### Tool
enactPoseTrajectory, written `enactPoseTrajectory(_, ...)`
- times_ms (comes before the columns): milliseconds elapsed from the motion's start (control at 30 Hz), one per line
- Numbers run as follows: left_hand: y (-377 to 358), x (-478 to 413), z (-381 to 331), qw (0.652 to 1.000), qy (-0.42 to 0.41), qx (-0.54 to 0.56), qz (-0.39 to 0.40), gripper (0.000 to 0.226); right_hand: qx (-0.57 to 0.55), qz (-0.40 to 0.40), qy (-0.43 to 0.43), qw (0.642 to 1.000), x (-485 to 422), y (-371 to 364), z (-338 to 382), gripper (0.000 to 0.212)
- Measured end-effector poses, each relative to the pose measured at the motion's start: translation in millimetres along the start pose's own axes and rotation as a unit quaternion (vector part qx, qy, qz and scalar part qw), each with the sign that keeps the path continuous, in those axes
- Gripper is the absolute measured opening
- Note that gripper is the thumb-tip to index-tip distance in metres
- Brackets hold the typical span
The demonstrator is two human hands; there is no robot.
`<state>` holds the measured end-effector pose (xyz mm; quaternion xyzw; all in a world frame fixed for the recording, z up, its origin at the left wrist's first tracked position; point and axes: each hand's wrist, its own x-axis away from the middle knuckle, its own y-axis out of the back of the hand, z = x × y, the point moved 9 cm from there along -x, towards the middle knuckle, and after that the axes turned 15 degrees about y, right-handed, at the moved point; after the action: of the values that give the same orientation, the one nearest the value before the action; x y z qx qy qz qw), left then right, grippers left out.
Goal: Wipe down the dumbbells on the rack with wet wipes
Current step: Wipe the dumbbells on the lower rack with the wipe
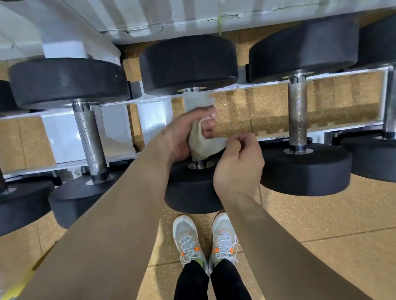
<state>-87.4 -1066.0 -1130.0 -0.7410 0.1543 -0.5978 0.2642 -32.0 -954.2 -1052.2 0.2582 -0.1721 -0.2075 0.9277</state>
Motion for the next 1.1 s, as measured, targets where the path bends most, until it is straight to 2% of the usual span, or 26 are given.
enactPoseTrajectory(200,13.2,1.1,13.9,0.995,0.019,-0.056,-0.080,0.041,0.008,0.011,-0.005,1.000,-0.8,-2.1,-1.1,0.026)
enactPoseTrajectory(300,13.5,7.1,-0.8,0.988,-0.020,-0.002,-0.153,0.033,0.004,0.013,-0.011,1.000,-0.6,-3.3,-2.9,0.027)
enactPoseTrajectory(367,13.1,11.1,-17.8,0.971,-0.054,-0.007,-0.233,0.029,0.006,0.011,-0.014,1.000,-0.4,-1.9,-3.3,0.028)
enactPoseTrajectory(433,14.2,16.3,-33.0,0.946,-0.071,-0.026,-0.316,0.035,0.005,0.014,-0.014,1.000,0.3,-2.2,-2.7,0.028)
enactPoseTrajectory(500,19.6,19.3,-42.0,0.927,-0.106,-0.034,-0.358,0.037,0.002,0.017,-0.014,1.000,0.3,-3.4,-2.8,0.027)
enactPoseTrajectory(533,21.1,18.1,-42.7,0.929,-0.125,-0.046,-0.344,0.036,0.001,0.016,-0.016,1.000,0.3,-3.4,-3.2,0.028)
enactPoseTrajectory(600,17.8,9.1,-31.1,0.964,-0.127,-0.042,-0.229,0.031,0.002,0.014,-0.018,1.000,-0.3,-2.7,-2.5,0.030)
enactPoseTrajectory(633,14.9,5.2,-20.1,0.982,-0.096,-0.029,-0.159,0.028,0.003,0.014,-0.017,1.000,-0.5,-2.6,-2.4,0.030)
enactPoseTrajectory(700,11.8,1.2,2.7,0.996,-0.010,-0.060,-0.072,0.031,0.003,0.019,-0.014,1.000,-0.7,-3.0,-1.4,0.030)
enactPoseTrajectory(800,11.7,3.4,17.5,0.984,0.058,-0.158,-0.049,0.041,0.005,0.026,-0.010,1.000,-1.2,-3.3,-0.2,0.030)
enactPoseTrajectory(867,15.2,8.9,15.4,0.982,0.066,-0.149,-0.093,0.043,0.007,0.025,-0.010,1.000,-0.7,-4.2,0.6,0.030)
enactPoseTrajectory(967,15.9,18.9,-1.6,0.971,0.007,-0.085,-0.222,0.034,0.006,0.016,-0.013,1.000,0.0,-2.1,-0.8,0.030)
enactPoseTrajectory(1100,15.2,29.9,-32.2,0.907,-0.041,-0.042,-0.417,0.018,0.004,0.010,-0.009,1.000,-0.9,-0.8,-2.2,0.032)
